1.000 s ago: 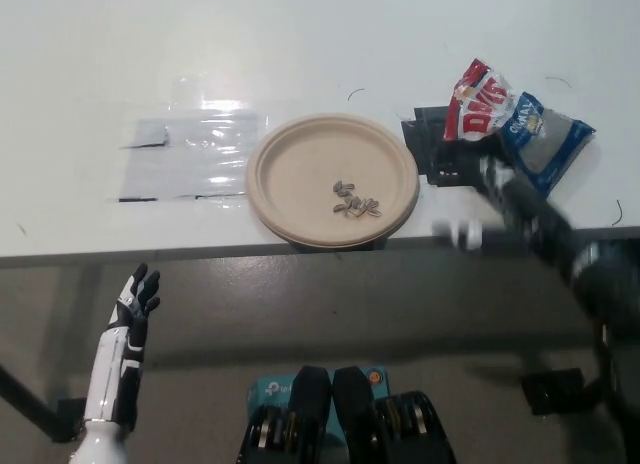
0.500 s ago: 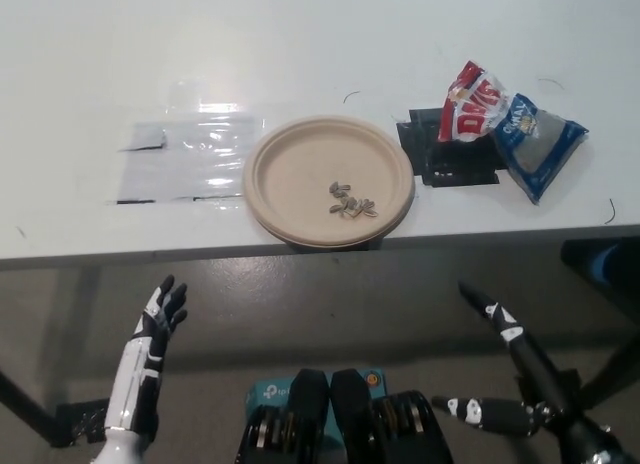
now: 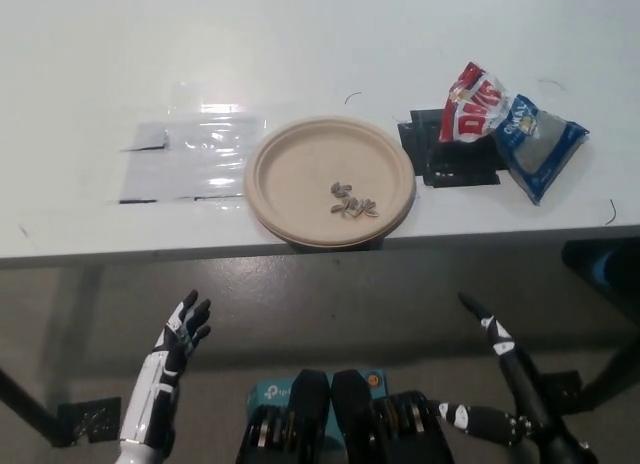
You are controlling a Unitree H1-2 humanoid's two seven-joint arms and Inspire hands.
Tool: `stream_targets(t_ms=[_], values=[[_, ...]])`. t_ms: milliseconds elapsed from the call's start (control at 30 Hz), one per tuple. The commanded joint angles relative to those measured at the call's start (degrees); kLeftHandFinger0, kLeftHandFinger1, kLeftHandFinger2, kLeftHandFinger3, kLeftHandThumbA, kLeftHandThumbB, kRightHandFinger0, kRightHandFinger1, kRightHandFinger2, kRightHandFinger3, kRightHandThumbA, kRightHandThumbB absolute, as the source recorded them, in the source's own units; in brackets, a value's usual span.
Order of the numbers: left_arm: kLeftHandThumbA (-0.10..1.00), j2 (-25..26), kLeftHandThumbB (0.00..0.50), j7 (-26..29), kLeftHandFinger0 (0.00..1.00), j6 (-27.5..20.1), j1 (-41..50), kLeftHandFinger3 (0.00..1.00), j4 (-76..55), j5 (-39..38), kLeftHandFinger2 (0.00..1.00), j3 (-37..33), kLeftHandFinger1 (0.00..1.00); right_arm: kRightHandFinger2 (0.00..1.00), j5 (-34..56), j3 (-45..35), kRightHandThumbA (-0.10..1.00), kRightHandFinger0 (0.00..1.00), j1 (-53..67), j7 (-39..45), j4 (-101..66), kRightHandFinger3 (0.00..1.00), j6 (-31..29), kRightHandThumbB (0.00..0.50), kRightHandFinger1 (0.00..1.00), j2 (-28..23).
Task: The robot picks up a small bag of sunflower seeds on the right hand side and take it to the empty plate on the left hand side then pours some sunflower seeds on to the plate.
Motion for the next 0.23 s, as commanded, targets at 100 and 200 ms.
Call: stream_targets(t_ms=[100,200], values=[[1.00,0.64,0.199,-1.32,1.00,-1.15,0.48,1.00,-0.51,-1.85,1.00,-0.49,1.00,1.00,0.05,2.01,1.00,1.00,-3.69,-7.44,2.64,1.00,-7.05,0.356,1.00,-1.45],[1.00,0.80,0.190,-1.26,1.00,-0.89,-0.27,1.00,-0.46,-1.62,1.00,-0.31,1.00,1.00,-0.19,2.55,1.00,1.00,-3.70,-8.34,2.74,1.00,-7.05,0.337,1.00,-1.97]])
